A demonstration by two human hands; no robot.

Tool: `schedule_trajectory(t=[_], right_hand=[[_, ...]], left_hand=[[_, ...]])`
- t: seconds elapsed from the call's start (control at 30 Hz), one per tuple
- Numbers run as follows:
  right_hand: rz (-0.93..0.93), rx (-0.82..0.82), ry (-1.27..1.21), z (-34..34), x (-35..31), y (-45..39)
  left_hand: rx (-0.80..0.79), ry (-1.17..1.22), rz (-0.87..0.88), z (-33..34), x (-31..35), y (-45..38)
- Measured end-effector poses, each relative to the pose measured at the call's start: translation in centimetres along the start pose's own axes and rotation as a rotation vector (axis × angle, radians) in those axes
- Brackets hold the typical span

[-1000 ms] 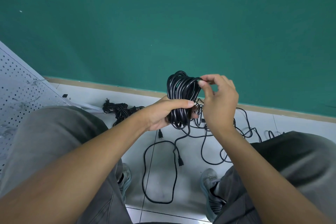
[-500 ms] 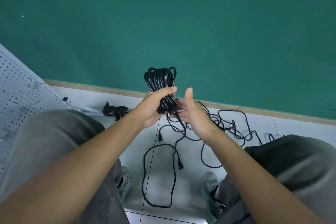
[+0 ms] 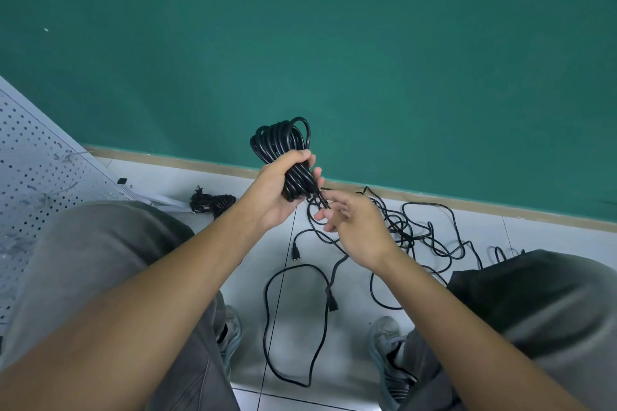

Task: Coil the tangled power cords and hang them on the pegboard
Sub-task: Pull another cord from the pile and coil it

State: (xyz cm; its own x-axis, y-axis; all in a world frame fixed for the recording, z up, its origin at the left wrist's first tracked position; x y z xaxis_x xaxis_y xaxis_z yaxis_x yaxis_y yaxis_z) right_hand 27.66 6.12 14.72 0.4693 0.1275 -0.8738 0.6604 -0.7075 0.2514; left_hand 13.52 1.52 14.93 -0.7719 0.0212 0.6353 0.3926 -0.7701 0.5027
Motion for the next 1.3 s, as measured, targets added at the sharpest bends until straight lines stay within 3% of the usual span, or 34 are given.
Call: schedule_trajectory(t=[0.3, 0.5, 0.6, 0.87, 1.07, 1.3], right_hand=[[0.024, -0.069, 0.057, -0.5, -0.3, 0.2], [0.003, -0.105, 0.043, -1.3, -1.3, 0.6], [-0.035, -0.073, 0.019, -2.3, -2.0, 0.6], [-0.186, 0.135, 0.024, -5.6, -4.1, 1.1], [-0.139, 0.35, -0.001, -7.1, -3.8, 1.1], [-0.15, 0.29, -0.001, -6.7, -3.8, 1.0]], left_hand=[[0.04, 0.088, -0.005, -0.4, 0.5, -0.4], [0.247, -0.191, 0.082, -2.8, 1.5, -1.6], [0.247, -0.303, 0.069, -3.2, 1.4, -1.6], [-0.114, -0.644, -0.002, 0.2, 0.0, 0.2], [-0.334, -0.537, -0.152, 1.6, -1.9, 1.3], [-0.437, -0.534, -0.226, 1.9, -2.6, 1.9]])
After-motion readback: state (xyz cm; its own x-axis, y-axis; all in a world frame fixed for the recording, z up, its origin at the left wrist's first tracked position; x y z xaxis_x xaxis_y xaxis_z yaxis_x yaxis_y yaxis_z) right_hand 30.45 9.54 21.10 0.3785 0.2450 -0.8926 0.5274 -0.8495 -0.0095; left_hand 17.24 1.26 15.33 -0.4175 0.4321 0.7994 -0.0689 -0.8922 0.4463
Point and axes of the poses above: each hand's wrist, its own y-axis away from the middle knuckle, its own z-axis out of the palm, x = y × z, the point moved 5 cm from there along -y, towards the middle knuckle, and after that the axes turned 1 degree about y, right-handed, at the moved point
